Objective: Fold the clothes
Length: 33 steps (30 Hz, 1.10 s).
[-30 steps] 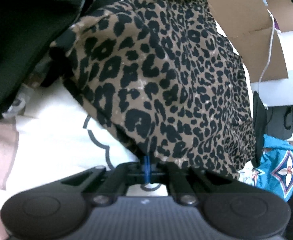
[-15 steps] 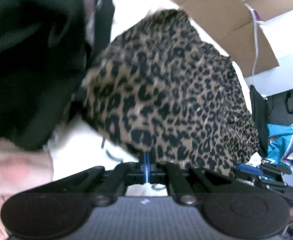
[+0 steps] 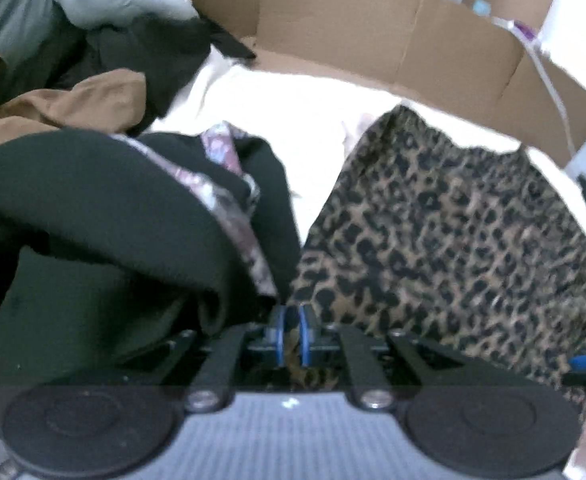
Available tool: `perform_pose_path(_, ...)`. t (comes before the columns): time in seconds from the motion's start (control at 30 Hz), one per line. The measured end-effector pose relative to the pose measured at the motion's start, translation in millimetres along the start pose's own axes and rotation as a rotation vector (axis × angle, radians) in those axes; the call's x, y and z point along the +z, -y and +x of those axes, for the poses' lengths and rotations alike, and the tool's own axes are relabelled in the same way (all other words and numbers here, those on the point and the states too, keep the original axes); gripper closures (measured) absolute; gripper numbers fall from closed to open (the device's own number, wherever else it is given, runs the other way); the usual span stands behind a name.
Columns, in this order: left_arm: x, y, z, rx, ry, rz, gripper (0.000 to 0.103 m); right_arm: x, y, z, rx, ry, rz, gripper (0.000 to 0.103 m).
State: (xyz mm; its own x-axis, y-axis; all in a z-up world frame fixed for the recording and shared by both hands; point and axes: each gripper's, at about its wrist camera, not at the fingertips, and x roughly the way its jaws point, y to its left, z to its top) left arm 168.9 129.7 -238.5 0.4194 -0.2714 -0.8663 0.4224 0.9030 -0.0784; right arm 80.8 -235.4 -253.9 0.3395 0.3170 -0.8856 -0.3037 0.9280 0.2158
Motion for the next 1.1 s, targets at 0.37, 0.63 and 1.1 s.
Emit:
perform_pose_path(0.37, -5.5, -14.1, 11.1, 0.008, -0.036, -0.063, 0.091, -10.0, -7.1, 5.1, 0.052, -0.058, -0.008, 0.098)
perform_pose_path(0.63, -3.0, -30.9, 9.0, -0.092, -0.026, -0.193, 0.084, -9.3, -10.6, 6.7, 0.035, -0.093, -0.047, 0.098)
perform_pose_path(1.1, -21.9, -20.9, 46.7, 0.005, -0.131, -0.096, 0.077, -10.4, -11.4, 7.8, 0.026, -0.103, -0.060, 0.098)
